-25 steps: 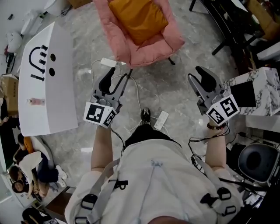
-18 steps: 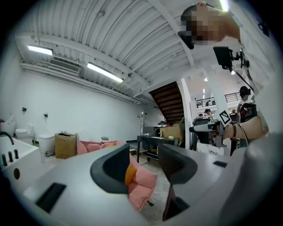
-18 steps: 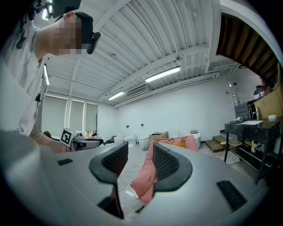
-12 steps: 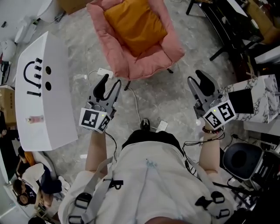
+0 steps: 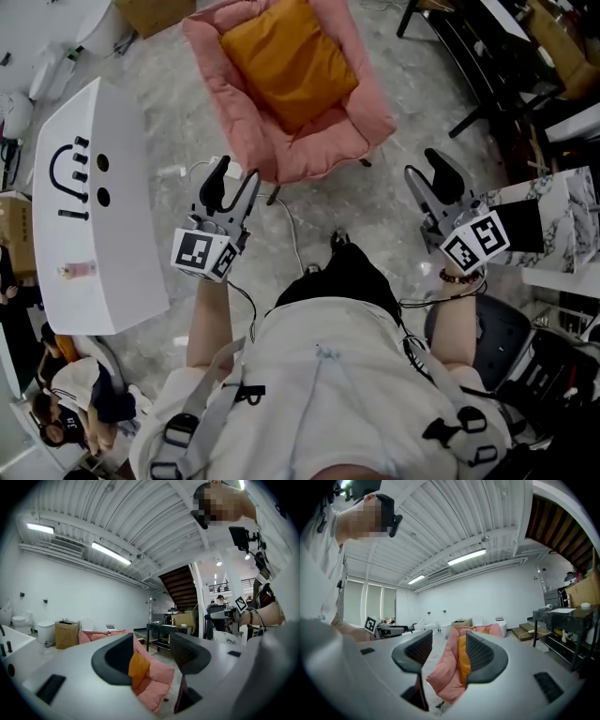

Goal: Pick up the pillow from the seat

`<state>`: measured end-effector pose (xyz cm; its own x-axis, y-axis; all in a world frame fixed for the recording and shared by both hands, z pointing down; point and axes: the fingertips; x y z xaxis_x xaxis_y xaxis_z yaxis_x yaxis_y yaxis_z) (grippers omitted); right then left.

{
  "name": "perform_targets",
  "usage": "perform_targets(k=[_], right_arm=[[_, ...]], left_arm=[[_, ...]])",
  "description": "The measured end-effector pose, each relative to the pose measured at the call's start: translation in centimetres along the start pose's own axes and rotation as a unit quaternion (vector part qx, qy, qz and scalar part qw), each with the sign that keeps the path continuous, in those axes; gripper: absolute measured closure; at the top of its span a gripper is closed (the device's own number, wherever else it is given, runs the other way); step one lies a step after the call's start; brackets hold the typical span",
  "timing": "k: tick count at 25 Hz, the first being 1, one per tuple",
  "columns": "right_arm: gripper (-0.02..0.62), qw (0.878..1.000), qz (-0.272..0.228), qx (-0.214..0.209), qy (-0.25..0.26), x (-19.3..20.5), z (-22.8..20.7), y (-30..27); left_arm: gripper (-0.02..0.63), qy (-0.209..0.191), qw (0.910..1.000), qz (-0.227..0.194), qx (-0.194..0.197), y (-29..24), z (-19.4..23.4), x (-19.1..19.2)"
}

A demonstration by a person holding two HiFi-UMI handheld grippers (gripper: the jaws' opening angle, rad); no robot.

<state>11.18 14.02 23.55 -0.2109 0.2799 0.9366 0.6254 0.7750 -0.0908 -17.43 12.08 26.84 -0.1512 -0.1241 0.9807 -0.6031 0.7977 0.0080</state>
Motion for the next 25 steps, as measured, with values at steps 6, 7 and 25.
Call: perform_targets(k=[6, 7, 25], right_arm=[[0.347, 0.999, 0.018, -0.018, -0.02, 1.0, -5.0, -5.3], [0.341, 0.999, 0.021, -0.02, -0.023, 0.9, -6.0, -6.3], [0.315, 0.993, 0.074, -0.095, -0.022, -3.1, -18.4, -19.4]], left_arm=[[0.319, 0.011, 0.9997, 0.021, -0.006, -4.8, 2.4, 1.8], [0.311, 0.015, 0.9996, 0.024, -0.006, -5.9, 2.7, 2.2], [0.219, 0.055, 0.9962, 0.064, -0.021, -20.8, 6.6, 5.4]])
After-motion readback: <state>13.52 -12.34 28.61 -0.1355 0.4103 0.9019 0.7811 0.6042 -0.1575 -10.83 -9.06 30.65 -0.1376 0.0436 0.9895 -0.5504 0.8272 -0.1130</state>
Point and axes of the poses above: the fingertips, and each gripper's own axes: y backward along the fingers, z to its left, x out of its underside, and after that the axes turned 14 degrees about -y, right-handed
